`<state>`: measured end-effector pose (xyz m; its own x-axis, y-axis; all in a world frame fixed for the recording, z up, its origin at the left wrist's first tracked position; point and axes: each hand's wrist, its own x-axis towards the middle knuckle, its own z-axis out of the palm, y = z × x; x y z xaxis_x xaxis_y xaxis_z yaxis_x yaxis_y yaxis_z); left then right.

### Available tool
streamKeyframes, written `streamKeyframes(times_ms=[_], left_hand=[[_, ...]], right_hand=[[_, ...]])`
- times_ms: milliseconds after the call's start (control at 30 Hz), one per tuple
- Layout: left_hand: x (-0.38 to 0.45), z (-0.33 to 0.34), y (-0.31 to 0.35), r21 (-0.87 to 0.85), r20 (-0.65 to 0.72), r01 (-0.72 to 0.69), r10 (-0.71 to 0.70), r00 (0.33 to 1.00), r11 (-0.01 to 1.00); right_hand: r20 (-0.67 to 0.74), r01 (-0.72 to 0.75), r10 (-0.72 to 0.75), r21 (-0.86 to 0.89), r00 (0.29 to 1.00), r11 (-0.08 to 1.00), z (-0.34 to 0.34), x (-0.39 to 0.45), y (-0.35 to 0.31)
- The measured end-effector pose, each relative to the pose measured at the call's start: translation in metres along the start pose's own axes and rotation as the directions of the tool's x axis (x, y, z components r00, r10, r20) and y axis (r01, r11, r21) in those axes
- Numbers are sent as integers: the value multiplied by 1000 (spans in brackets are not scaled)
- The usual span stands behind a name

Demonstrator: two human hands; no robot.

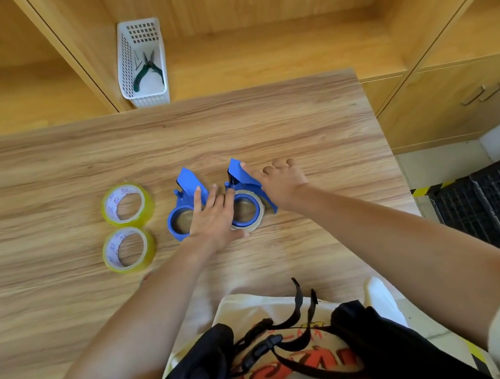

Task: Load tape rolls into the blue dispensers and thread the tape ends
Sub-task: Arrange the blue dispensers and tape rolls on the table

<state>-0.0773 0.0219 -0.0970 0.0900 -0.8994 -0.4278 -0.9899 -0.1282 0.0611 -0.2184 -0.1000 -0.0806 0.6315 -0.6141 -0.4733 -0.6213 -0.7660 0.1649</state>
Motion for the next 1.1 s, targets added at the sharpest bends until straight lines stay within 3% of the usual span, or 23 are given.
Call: streamKeyframes(times_ms=[200, 433, 667, 900, 1100], left_hand=[[-3, -10, 6, -70, -33, -31, 29, 999, 997], [-16, -16, 3, -125, -185, -113, 89, 979, 986], [-57, -4, -26, -211, -293, -201, 135, 947, 956], [-115, 25, -70, -370, -307, -53, -68, 949, 927], [-159, 41, -92, -480, -285, 67, -228, 931, 875]], right_hand=[[-9, -15, 15, -24, 1000, 1000, 0, 2, -4], [-131, -25, 28, 25, 991, 999, -7, 0, -3], [-274, 144, -104, 130, 956, 981, -27, -22, -25], [-302, 360, -298, 177, 905, 916, -38, -40, -69], [-370, 418, -343, 145, 863, 897, -27, -33, -98]])
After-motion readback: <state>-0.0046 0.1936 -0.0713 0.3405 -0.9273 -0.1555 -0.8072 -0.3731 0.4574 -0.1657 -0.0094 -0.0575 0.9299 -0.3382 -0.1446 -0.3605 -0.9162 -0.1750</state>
